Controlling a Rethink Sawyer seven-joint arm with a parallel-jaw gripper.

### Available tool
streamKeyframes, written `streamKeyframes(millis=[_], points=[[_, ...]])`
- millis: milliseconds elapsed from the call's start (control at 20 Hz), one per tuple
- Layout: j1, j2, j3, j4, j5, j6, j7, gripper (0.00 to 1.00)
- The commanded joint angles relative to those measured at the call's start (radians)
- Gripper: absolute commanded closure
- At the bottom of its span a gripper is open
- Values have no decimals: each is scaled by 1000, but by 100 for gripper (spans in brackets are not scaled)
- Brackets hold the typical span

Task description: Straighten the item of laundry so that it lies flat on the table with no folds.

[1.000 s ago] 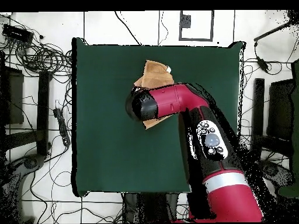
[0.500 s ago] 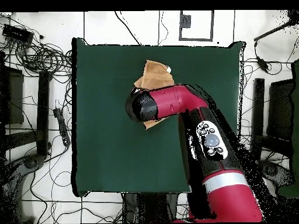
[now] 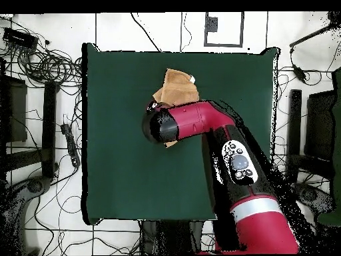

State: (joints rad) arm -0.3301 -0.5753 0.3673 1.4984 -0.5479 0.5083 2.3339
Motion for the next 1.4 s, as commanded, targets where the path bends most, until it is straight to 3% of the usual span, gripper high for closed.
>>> streamKeyframes(millis=[50,450,1100,1400], points=[[45,-7,-19,171,-21,-83,50,0],[27,-2,-11,218,-13,-137,41,0],[32,23,-26,197,-4,-132,39,0],[-13,37,1,211,-6,-154,8,0]])
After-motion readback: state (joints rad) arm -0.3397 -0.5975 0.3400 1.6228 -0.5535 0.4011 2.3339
